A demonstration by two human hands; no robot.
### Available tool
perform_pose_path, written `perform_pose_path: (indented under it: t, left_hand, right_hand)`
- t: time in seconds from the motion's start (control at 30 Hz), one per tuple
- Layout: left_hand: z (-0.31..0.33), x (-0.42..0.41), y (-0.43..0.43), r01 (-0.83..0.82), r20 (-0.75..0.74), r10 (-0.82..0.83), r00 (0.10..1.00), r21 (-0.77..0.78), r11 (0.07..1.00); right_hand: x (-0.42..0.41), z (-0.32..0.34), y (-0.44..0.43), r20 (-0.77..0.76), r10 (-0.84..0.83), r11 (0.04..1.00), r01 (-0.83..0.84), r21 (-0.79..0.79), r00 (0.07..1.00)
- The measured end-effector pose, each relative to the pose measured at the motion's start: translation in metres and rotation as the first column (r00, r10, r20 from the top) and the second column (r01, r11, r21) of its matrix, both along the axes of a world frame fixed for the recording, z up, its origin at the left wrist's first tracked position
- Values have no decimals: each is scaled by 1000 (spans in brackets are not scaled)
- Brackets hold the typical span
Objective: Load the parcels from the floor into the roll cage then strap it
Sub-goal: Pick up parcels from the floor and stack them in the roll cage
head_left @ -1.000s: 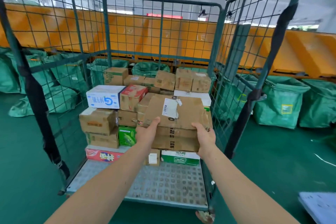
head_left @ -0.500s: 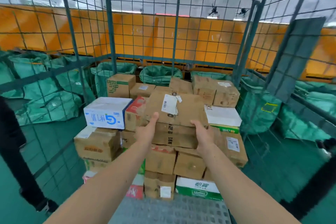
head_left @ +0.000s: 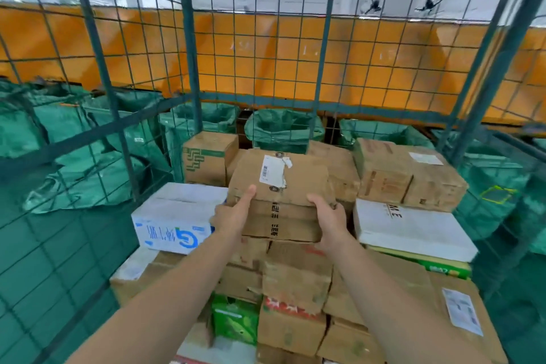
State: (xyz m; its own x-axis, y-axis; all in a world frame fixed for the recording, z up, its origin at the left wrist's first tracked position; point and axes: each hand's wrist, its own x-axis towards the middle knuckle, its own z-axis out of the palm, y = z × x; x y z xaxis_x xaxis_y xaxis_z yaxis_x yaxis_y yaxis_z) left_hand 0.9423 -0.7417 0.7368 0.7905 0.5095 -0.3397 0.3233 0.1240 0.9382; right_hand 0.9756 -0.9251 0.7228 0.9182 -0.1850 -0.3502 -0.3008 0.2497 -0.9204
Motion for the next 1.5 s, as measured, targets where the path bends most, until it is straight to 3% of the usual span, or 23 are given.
perform_pose_path:
  t: [0.27, 0.37, 0.47, 0.63, 0.73, 0.87, 1.17, 1.33, 1.4, 1.5]
  left_hand:
    - [-5, 150, 31, -51, -28, 52, 998, 56, 997]
    - [-10, 201, 35, -73, 47, 70, 996, 81, 994]
    - [-27, 247, 41, -28, 82, 18, 996, 126, 992]
    - [-48, 305, 50, 46, 6, -48, 999, 199, 979]
    - [-59, 337, 51, 66, 14, -70, 997, 179, 982]
    - [-77, 370, 44, 58, 56, -60, 997, 23, 998]
    - [-109, 403, 36, 44, -57, -47, 997, -43, 998]
    - [-105, 409, 27, 107, 43, -100, 994, -187, 977]
    - [-104, 409, 22, 183, 89, -165, 982, -264, 947]
    - [-94, 399, 12, 271, 115, -251, 961, -233, 934]
  right_hand:
    - [145, 10, 35, -32, 19, 1000, -18, 23, 999]
    - [203, 4, 39, -60, 15, 1000, -15, -4, 998]
    - [252, 3, 43, -95, 16, 999, -18, -27, 995]
    - [314, -1, 50, -142, 29, 997, -39, -73, 989]
    - [348, -11, 48, -143, 4, 992, -22, -126, 990]
    - [374, -22, 44, -144, 29, 970, -63, -233, 989]
    - [393, -51, 24, -100, 125, 848, -159, -506, 987]
    - [386, -54, 27, 12, 97, 859, -77, -506, 995]
    - [378, -49, 34, 16, 159, 855, -129, -502, 987]
    - [364, -44, 44, -31, 307, 820, -281, -499, 951]
